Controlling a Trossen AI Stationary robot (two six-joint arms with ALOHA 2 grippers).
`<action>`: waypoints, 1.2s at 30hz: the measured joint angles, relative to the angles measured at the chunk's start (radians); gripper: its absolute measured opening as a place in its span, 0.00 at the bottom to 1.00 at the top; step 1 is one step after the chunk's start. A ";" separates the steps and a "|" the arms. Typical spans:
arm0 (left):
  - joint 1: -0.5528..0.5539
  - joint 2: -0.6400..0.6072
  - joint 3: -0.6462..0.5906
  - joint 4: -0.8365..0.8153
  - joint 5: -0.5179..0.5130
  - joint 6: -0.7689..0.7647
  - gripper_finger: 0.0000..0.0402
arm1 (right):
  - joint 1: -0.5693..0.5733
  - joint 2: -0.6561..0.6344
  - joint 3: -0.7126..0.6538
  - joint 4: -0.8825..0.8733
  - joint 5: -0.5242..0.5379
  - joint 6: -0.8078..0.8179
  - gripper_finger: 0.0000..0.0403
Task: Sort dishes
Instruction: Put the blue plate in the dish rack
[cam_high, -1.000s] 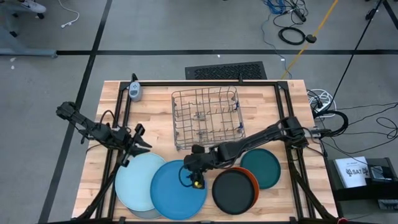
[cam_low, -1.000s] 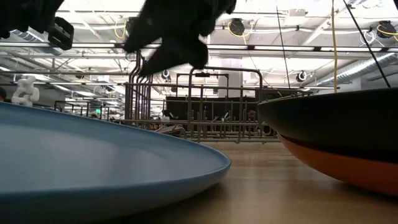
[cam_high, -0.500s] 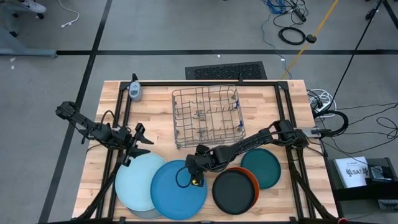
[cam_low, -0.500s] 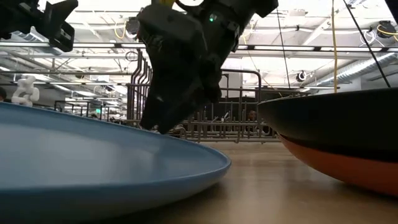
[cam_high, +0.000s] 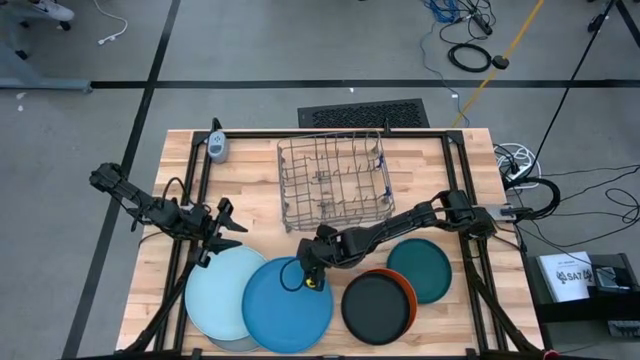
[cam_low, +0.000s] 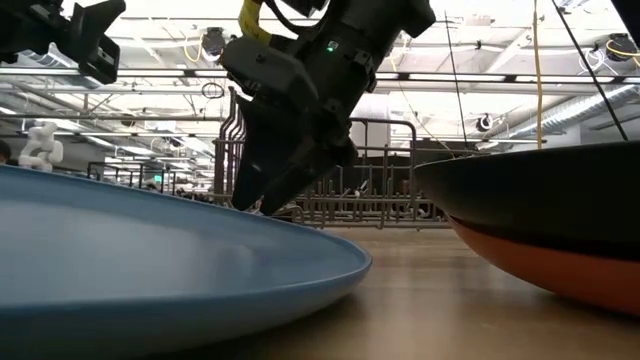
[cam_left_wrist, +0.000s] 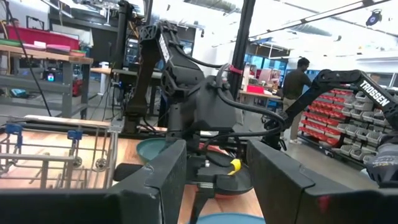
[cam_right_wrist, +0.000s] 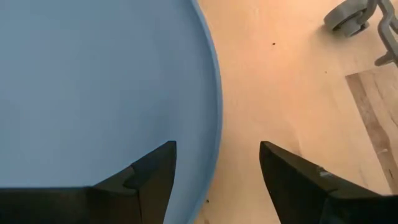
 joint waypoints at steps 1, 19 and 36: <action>0.000 0.000 0.000 0.000 -0.002 0.000 0.42 | -0.001 0.000 0.000 0.000 -0.002 0.000 0.56; 0.000 0.000 0.000 0.002 -0.065 0.007 0.42 | 0.000 0.076 0.001 0.093 -0.031 -0.001 0.56; 0.000 0.000 0.000 0.001 -0.079 0.008 0.42 | 0.000 0.078 0.001 0.132 0.001 -0.017 0.14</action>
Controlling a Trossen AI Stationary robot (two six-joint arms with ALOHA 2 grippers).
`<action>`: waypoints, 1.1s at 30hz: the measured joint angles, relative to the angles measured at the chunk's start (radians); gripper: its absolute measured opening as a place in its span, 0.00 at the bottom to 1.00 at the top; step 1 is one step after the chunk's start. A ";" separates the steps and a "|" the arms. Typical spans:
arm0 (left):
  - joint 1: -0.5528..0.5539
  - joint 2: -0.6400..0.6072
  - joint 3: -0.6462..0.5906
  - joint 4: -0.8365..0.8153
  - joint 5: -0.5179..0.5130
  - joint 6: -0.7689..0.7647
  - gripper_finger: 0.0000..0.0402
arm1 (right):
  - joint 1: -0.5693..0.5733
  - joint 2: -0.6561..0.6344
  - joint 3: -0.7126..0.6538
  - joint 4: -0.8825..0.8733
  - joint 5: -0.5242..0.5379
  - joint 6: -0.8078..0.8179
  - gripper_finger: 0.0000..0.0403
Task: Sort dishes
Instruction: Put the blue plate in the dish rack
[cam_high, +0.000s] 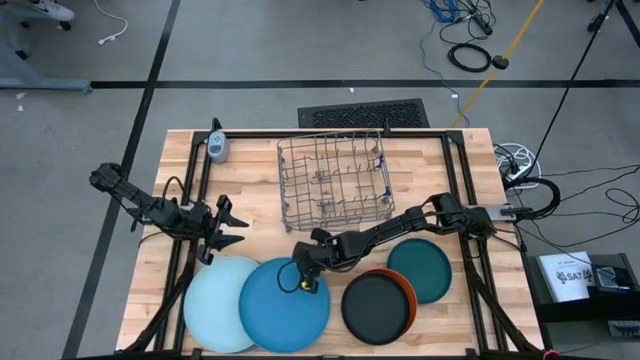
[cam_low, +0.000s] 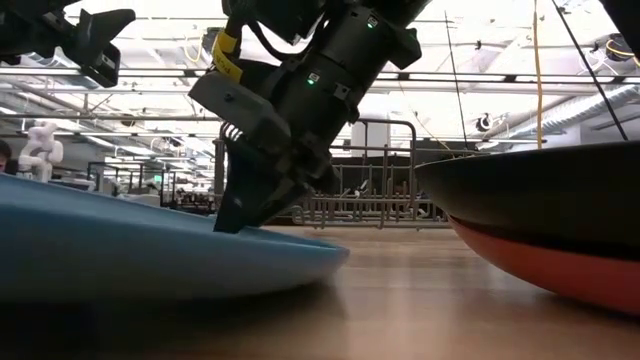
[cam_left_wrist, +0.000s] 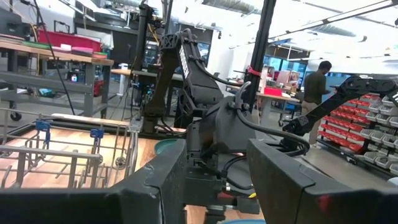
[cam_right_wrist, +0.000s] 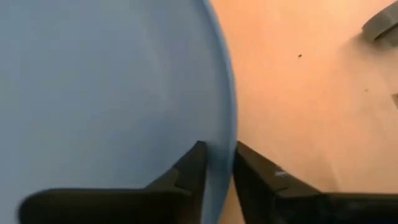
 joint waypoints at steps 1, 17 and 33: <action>0.000 0.000 0.000 0.000 0.000 0.000 0.42 | 0.000 0.000 0.000 0.002 0.003 0.000 0.11; 0.000 0.000 0.000 -0.005 -0.008 0.000 0.42 | 0.004 -0.001 0.000 -0.003 0.076 -0.006 0.00; 0.000 0.000 0.000 -0.042 -0.054 0.000 0.42 | 0.050 -0.014 0.000 -0.010 0.296 -0.096 0.00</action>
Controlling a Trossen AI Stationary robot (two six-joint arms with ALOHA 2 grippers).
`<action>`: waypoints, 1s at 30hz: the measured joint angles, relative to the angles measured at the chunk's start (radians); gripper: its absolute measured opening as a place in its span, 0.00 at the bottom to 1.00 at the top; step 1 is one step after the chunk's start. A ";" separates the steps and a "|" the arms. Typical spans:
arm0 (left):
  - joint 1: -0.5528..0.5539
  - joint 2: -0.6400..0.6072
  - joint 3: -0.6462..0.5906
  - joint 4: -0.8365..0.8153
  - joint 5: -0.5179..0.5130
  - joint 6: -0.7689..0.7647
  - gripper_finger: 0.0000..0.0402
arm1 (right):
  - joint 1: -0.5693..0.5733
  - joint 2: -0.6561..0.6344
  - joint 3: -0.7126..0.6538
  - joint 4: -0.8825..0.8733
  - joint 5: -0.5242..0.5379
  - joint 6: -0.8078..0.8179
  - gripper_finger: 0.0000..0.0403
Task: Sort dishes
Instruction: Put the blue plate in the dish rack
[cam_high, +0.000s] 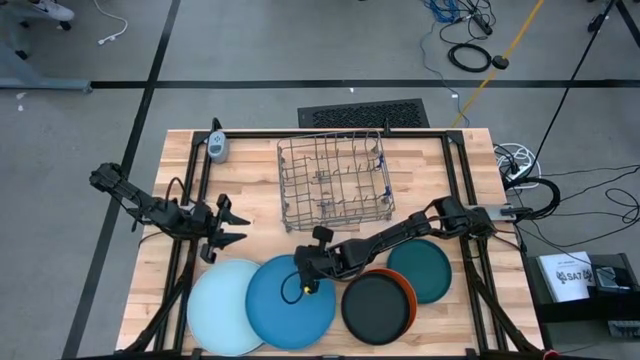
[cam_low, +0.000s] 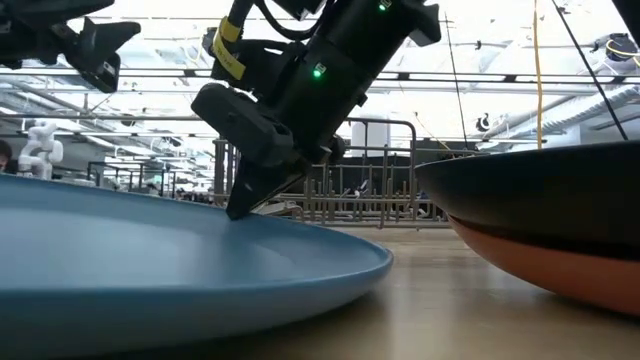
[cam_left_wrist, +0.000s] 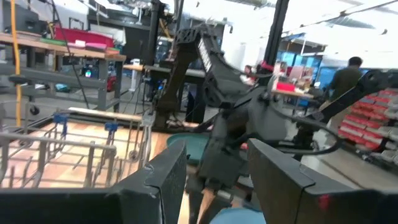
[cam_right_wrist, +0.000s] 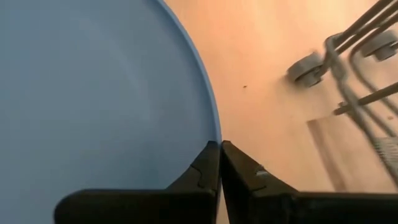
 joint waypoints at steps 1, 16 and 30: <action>0.000 0.000 0.000 -0.006 -0.002 0.000 0.42 | 0.002 0.000 0.000 0.000 0.016 -0.002 0.00; 0.000 0.000 0.000 -0.071 -0.085 -0.010 0.42 | 0.023 -0.001 0.000 0.008 0.202 -0.046 0.00; 0.000 0.000 0.000 -0.212 -0.061 -0.249 0.42 | 0.036 -0.021 0.002 0.014 0.308 -0.068 0.00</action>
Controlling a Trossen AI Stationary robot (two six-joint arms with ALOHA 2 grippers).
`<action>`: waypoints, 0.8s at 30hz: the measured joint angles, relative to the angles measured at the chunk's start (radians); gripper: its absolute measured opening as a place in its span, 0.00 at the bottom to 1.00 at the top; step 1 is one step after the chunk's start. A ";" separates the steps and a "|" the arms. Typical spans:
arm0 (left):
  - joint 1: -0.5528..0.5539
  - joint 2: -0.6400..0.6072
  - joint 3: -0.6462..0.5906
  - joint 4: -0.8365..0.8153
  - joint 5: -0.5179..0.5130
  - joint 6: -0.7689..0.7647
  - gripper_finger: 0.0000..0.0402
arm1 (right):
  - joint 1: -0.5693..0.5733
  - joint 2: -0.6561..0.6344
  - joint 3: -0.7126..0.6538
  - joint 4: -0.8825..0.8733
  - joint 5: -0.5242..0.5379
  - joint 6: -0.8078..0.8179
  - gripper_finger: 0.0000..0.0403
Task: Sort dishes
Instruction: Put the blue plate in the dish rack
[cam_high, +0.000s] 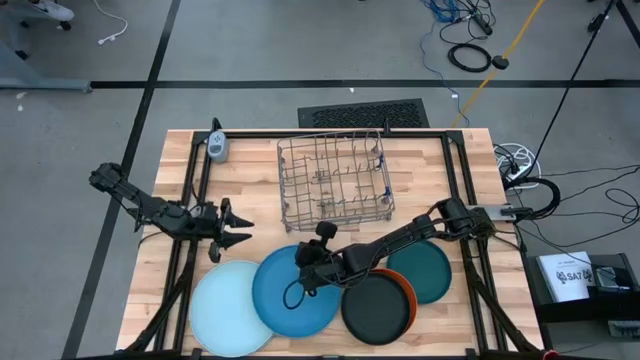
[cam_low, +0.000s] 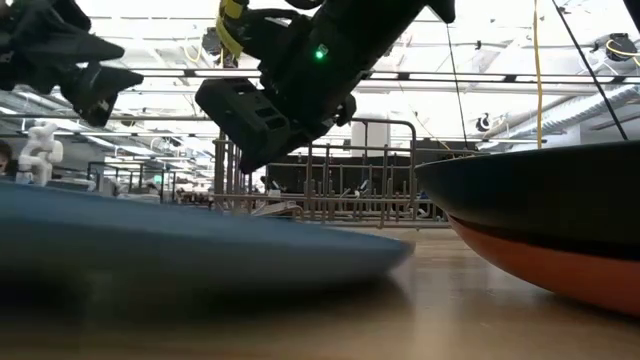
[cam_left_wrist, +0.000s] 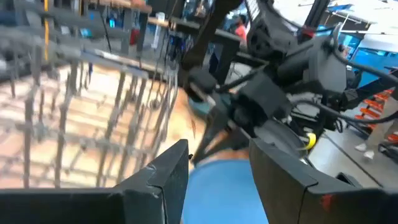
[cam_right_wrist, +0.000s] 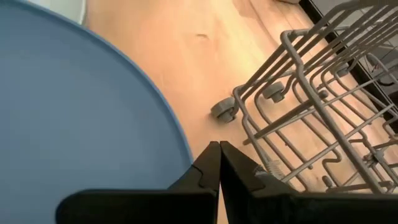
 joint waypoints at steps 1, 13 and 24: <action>0.000 0.000 0.000 -0.011 0.012 -0.024 0.42 | 0.000 0.000 0.000 -0.002 -0.003 0.000 0.00; 0.000 0.000 0.000 -0.068 0.032 -0.094 0.42 | -0.010 -0.009 0.000 0.018 -0.234 0.016 0.00; 0.013 0.011 0.006 -0.137 0.040 -0.226 0.42 | -0.059 -0.012 0.000 0.029 -0.408 0.072 0.35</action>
